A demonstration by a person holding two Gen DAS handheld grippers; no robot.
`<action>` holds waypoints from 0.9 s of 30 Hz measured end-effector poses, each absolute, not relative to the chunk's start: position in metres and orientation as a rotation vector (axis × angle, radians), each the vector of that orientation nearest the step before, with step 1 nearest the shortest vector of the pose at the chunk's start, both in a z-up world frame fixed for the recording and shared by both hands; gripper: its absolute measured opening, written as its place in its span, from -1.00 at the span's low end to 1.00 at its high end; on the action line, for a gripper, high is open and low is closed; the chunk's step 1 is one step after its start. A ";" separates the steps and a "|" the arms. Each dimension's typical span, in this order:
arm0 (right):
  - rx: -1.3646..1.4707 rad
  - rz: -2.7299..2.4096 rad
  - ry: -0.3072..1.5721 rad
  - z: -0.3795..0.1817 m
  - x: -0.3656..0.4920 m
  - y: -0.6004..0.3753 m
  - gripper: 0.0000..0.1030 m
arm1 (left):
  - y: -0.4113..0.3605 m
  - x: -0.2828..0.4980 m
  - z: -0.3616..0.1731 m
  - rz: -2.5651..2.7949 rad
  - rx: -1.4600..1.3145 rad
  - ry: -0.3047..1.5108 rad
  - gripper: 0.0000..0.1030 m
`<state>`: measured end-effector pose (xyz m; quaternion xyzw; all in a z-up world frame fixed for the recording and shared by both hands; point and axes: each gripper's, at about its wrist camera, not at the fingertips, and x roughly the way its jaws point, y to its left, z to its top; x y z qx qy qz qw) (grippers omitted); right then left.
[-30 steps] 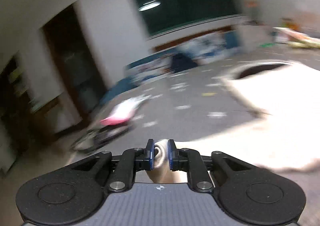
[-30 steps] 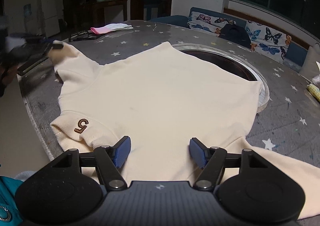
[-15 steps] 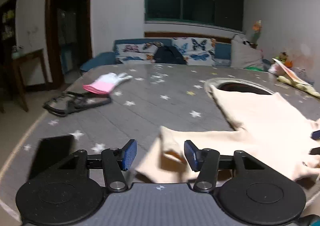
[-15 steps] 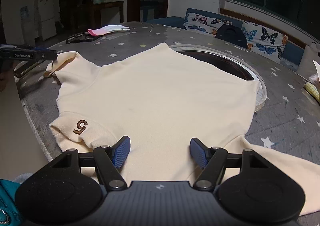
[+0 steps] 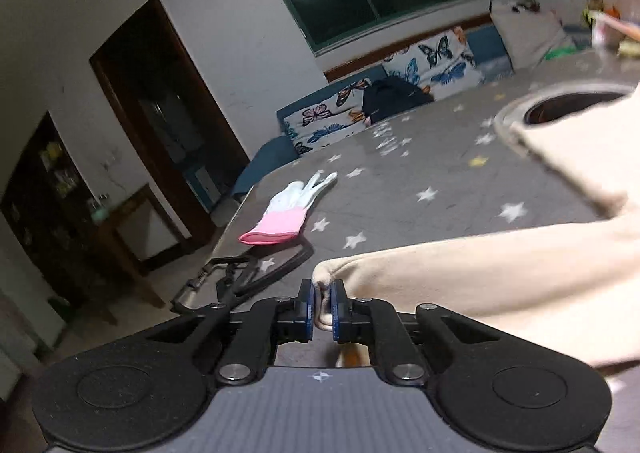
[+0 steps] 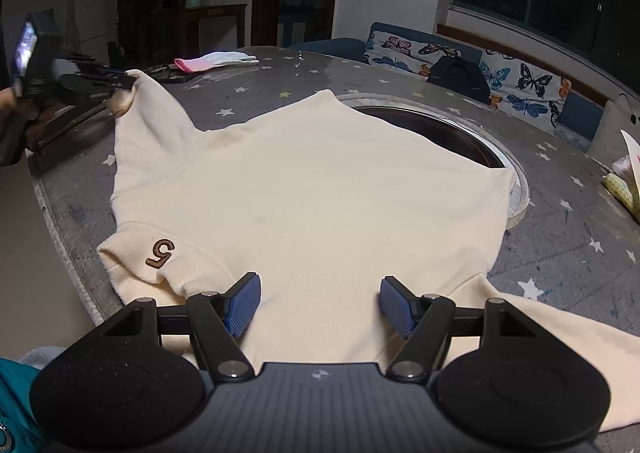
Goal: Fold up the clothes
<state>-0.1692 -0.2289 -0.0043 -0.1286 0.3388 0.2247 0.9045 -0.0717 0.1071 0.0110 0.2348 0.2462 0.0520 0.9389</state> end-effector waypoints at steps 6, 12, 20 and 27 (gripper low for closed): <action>-0.321 0.469 0.688 0.000 -0.170 -0.222 0.32 | 0.100 -0.059 -0.012 0.125 0.602 0.548 -0.73; -0.309 0.499 0.665 0.006 -0.171 -0.215 0.32 | 0.113 -0.059 0.016 0.182 0.445 0.522 -0.17; -0.275 0.515 0.687 0.002 -0.168 -0.215 0.33 | 0.113 -0.095 0.025 -0.078 0.169 0.566 -0.31; -0.289 0.533 0.698 0.001 -0.171 -0.210 0.35 | 0.113 -0.084 0.013 -0.023 0.166 0.634 -0.25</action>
